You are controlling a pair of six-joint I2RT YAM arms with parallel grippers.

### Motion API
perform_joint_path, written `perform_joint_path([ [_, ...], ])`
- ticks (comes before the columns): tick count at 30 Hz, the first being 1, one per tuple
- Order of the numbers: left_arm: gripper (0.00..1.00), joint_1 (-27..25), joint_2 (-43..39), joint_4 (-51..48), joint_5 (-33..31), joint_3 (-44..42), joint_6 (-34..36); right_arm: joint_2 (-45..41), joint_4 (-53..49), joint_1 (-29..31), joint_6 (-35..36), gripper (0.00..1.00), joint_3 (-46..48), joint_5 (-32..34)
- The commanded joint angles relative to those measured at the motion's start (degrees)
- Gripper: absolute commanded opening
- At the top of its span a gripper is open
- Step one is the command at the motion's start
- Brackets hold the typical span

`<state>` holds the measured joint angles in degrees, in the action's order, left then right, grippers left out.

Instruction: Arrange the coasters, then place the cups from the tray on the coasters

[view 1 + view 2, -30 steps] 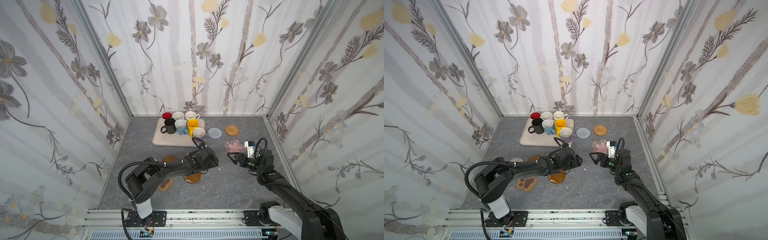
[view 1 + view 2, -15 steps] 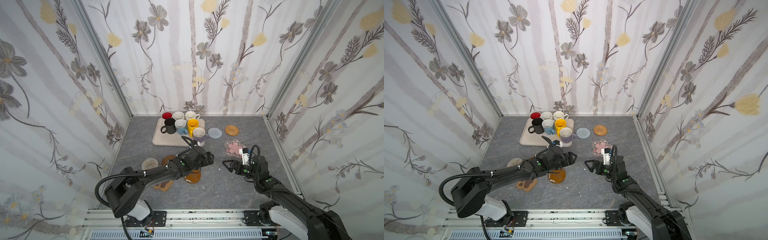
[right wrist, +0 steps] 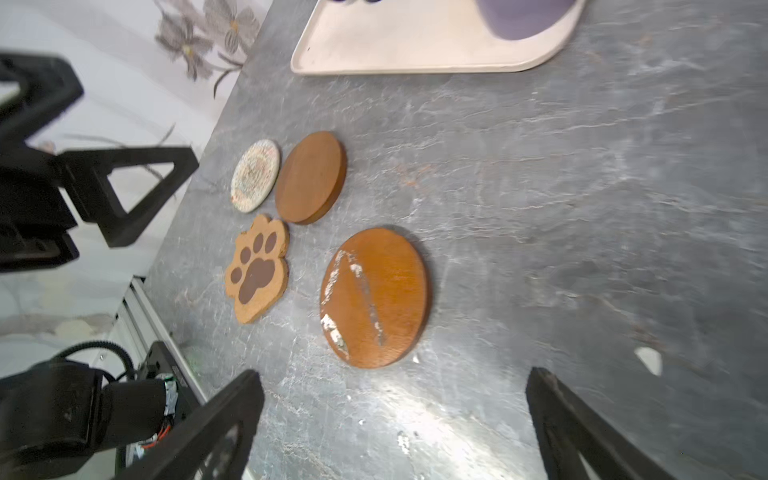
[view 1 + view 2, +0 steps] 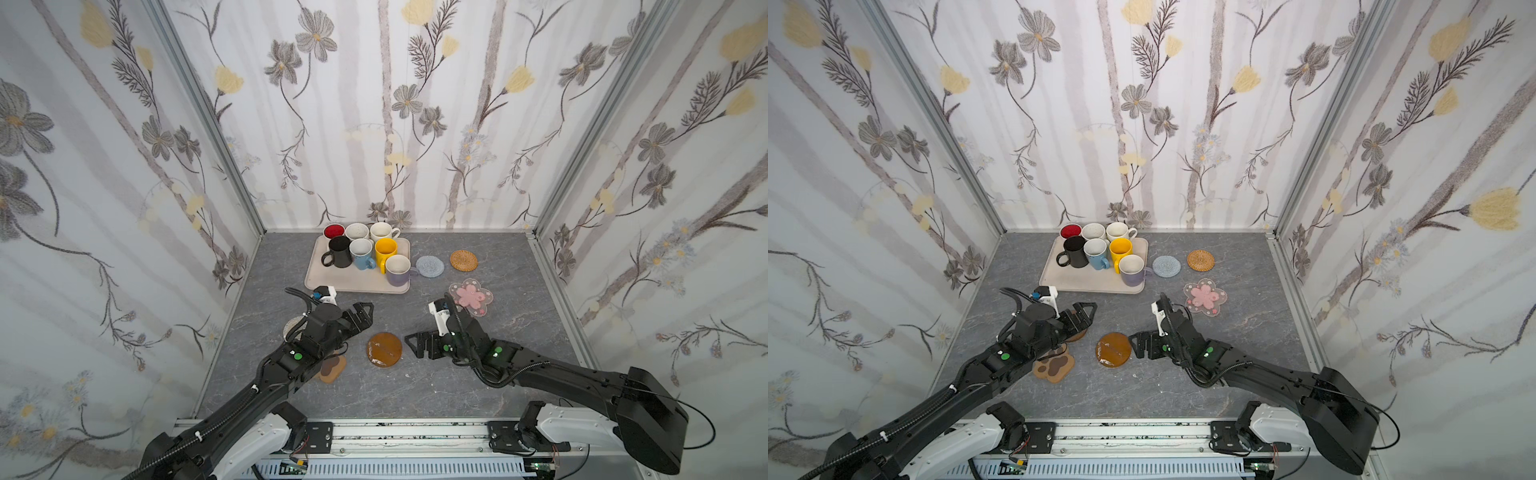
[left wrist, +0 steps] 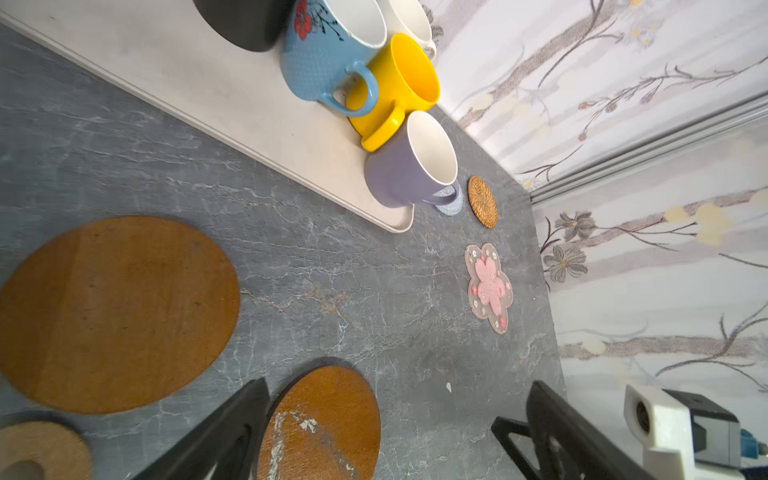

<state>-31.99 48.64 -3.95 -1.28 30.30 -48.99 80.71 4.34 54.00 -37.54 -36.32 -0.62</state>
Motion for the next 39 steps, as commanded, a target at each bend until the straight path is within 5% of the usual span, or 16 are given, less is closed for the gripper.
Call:
perform_joint_path([
  [1,1.0,3.9,-3.4,-2.9,1.2,-0.6,2.8,5.1,-4.5,3.5,3.0,1.0,-5.7,8.7],
  [9,1.0,11.3,-8.4,-4.0,3.2,-3.8,4.6,19.1,-11.5,9.3,7.5,1.0,-20.1,10.8],
  [21,1.0,13.6,-16.4,-5.9,-2.3,-5.8,4.4,29.1,-18.0,13.3,11.2,0.93,-31.3,12.8],
  [39,1.0,16.4,-15.6,-6.2,-1.0,-4.7,4.6,37.5,-19.9,15.8,12.9,0.8,-34.2,14.7],
])
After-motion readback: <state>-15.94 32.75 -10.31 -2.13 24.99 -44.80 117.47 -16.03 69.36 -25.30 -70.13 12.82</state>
